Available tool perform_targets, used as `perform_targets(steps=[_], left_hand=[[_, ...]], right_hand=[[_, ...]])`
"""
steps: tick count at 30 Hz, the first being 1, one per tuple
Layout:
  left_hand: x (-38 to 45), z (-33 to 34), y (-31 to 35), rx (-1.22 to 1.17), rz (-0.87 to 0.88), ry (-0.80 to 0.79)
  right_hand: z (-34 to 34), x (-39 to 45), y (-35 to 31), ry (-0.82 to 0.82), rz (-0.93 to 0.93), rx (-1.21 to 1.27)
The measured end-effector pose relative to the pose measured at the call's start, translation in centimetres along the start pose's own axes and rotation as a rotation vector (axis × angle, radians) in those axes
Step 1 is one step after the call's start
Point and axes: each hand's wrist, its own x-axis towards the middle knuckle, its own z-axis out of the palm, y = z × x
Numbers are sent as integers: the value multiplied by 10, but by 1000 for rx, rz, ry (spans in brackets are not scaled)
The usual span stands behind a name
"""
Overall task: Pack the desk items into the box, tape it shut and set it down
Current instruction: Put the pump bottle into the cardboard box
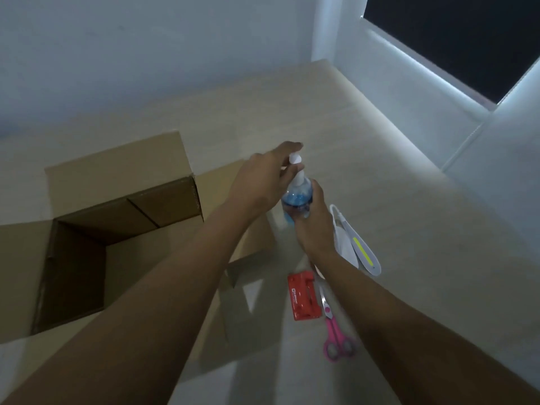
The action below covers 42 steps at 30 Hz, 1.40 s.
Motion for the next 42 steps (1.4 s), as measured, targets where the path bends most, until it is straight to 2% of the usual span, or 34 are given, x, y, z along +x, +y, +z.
perform_targets(steps=[8, 13, 17, 21, 25, 33, 35, 39, 42], left_hand=[[21, -128, 29, -19, 93, 246], [6, -185, 22, -94, 117, 219], [-19, -207, -3, -203, -6, 178], [-51, -207, -50, -408, -181, 123], [-82, -192, -89, -542, -234, 41], [-123, -143, -139, -677, -469, 80], [-128, -130, -150, -652, -515, 67], [-134, -110, -168, -554, -643, 41], [-134, -97, -180, -518, -739, 18]], right_hand=[[-13, 26, -125, -48, -259, -1], [12, 20, -187, -148, -332, 67], [48, 7, -211, -231, -326, 143], [82, -8, -210, -365, -309, 141], [108, -27, -187, -505, -175, 209], [138, -53, -129, -613, 11, 205], [140, -52, -117, -568, -43, 50], [137, -48, -87, -523, -262, -482], [140, -45, -70, -538, -337, -679]])
